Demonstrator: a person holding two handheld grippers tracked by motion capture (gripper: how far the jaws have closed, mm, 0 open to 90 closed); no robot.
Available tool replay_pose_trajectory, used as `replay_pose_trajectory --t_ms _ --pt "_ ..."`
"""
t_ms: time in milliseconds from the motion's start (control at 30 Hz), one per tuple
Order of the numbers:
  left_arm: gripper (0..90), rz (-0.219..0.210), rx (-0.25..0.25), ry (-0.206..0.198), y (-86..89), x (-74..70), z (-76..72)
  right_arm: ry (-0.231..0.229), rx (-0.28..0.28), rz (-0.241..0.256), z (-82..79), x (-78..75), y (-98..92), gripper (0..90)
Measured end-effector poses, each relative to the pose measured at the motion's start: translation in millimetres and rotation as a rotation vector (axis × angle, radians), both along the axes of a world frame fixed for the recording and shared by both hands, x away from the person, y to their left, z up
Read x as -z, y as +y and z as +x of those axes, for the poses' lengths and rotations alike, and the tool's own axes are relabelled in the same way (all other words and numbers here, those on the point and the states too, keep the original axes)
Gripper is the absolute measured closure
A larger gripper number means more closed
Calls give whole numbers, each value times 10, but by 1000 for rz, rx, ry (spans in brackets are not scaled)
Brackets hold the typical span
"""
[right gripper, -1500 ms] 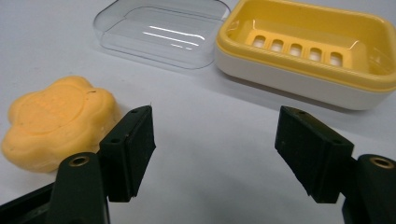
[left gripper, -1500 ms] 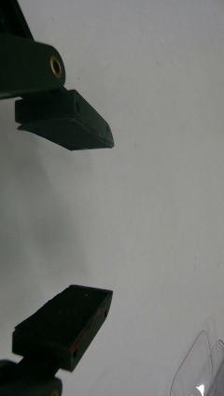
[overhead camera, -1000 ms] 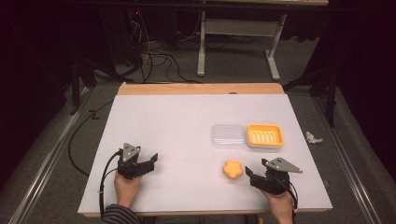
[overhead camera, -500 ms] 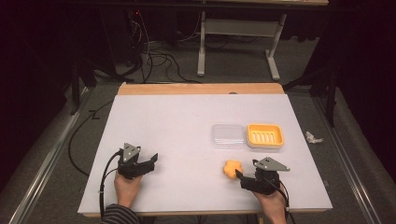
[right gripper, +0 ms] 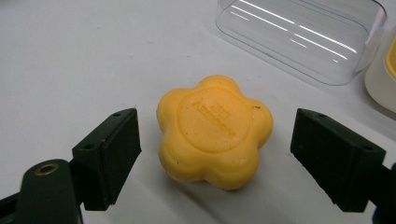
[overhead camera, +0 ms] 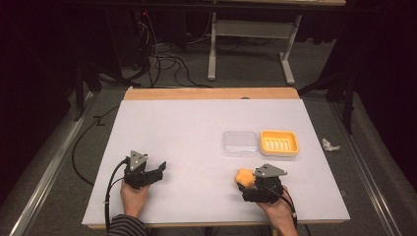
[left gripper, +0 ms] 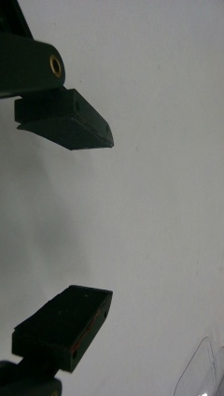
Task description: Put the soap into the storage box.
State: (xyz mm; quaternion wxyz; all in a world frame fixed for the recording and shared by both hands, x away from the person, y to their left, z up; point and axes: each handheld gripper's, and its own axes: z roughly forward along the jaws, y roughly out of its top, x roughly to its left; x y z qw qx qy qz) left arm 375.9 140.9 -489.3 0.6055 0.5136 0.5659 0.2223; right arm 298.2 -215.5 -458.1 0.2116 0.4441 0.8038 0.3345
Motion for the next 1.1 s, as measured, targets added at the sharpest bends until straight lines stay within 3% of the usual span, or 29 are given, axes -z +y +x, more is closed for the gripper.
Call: replay_pose_trajectory --t_ms 400,533,700,900,1100 --pt "219 0 -6 2 -6 1 3 50 -21 -38 170 49 92 150" --pt "219 -1 -4 5 0 1 4 73 -17 -82 239 108 140 151" --pt "218 -6 -6 14 10 2 16 81 -12 -68 262 168 149 170" --pt "215 -13 -10 15 14 -2 18 71 -26 -56 255 168 140 253" --pt "208 -6 -18 16 13 0 19 79 -32 -60 267 159 133 259"
